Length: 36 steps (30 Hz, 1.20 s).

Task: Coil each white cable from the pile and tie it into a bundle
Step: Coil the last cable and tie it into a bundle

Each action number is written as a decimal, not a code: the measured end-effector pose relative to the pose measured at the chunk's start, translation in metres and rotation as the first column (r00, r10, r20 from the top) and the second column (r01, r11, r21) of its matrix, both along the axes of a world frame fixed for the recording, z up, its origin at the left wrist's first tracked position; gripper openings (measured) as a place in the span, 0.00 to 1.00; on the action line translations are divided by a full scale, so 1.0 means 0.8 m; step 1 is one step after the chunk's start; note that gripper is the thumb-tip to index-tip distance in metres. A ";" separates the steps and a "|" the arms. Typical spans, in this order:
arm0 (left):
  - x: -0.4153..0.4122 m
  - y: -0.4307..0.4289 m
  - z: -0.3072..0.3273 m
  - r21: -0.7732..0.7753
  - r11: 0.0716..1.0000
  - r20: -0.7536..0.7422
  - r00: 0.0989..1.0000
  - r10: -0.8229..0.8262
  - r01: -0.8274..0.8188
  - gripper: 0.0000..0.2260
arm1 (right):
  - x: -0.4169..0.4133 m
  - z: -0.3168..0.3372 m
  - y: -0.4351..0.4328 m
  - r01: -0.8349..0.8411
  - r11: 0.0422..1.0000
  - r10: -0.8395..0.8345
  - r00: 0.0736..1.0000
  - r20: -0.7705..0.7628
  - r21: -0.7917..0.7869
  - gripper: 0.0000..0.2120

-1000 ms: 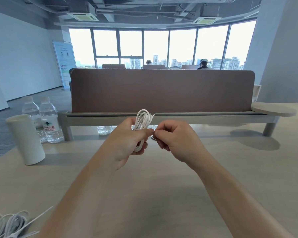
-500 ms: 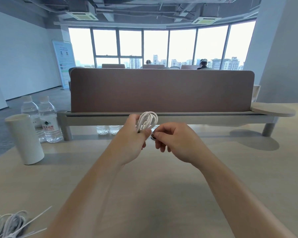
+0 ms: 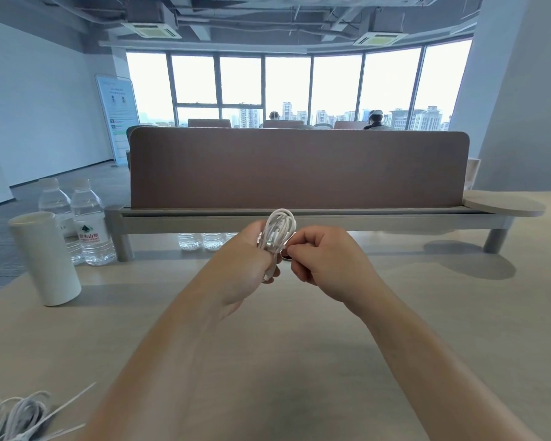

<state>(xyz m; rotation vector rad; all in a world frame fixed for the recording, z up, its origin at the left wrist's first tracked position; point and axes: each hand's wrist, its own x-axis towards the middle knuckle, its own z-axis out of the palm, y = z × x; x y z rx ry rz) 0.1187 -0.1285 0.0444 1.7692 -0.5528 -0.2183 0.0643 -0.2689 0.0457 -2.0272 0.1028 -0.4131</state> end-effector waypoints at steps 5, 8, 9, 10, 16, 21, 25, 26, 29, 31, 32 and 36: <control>0.000 0.002 0.000 0.000 1.000 -0.013 1.000 0.009 -0.009 0.20 | 0.000 -0.001 0.002 -0.003 1.000 0.003 1.000 -0.006 0.019 0.09; 0.001 0.000 -0.001 0.013 1.000 -0.009 1.000 0.027 -0.027 0.19 | -0.001 0.000 0.003 0.005 1.000 -0.005 1.000 -0.012 -0.007 0.11; 0.001 0.000 -0.001 0.011 0.999 -0.012 0.999 0.032 -0.032 0.18 | -0.001 0.000 0.003 0.006 1.000 -0.006 1.000 -0.012 0.000 0.11; 0.002 -0.001 0.000 0.006 0.999 -0.019 0.999 0.034 -0.034 0.16 | -0.001 0.000 0.004 0.005 1.000 -0.005 1.000 -0.012 0.009 0.11; 0.006 0.000 -0.005 0.024 0.999 0.046 0.998 0.038 -0.040 0.09 | -0.006 0.002 0.007 -0.025 0.999 0.025 1.000 -0.013 0.031 0.10; 0.014 0.001 -0.012 0.067 0.992 0.161 0.982 0.099 -0.111 0.05 | -0.008 0.004 0.010 -0.037 0.998 0.035 0.998 -0.049 -0.058 0.08; 0.022 0.004 -0.013 0.045 0.980 0.209 0.961 0.179 -0.192 0.07 | -0.012 0.007 0.012 -0.027 0.995 0.024 0.999 -0.029 -0.092 0.09; 0.022 0.006 -0.013 0.053 0.975 0.237 0.951 0.197 -0.215 0.07 | -0.012 0.008 0.011 -0.028 0.995 0.026 0.999 -0.023 -0.094 0.08; 0.020 0.004 -0.012 0.094 0.963 0.307 0.927 0.215 -0.254 0.07 | -0.012 0.010 0.006 -0.035 0.991 0.030 0.999 -0.044 -0.130 0.08; 0.018 0.000 -0.013 0.088 0.965 0.293 0.932 0.211 -0.246 0.07 | -0.009 0.009 0.005 -0.070 0.982 0.055 0.994 -0.090 -0.174 0.08; 0.017 -0.001 -0.014 0.083 0.968 0.279 0.938 0.205 -0.237 0.08 | -0.007 0.006 0.005 -0.085 0.979 0.066 0.992 -0.109 -0.183 0.08; 0.014 -0.004 -0.016 0.107 0.977 0.264 0.953 0.149 -0.182 0.08 | 0.002 -0.005 0.008 -0.095 0.975 0.074 0.991 -0.110 -0.199 0.08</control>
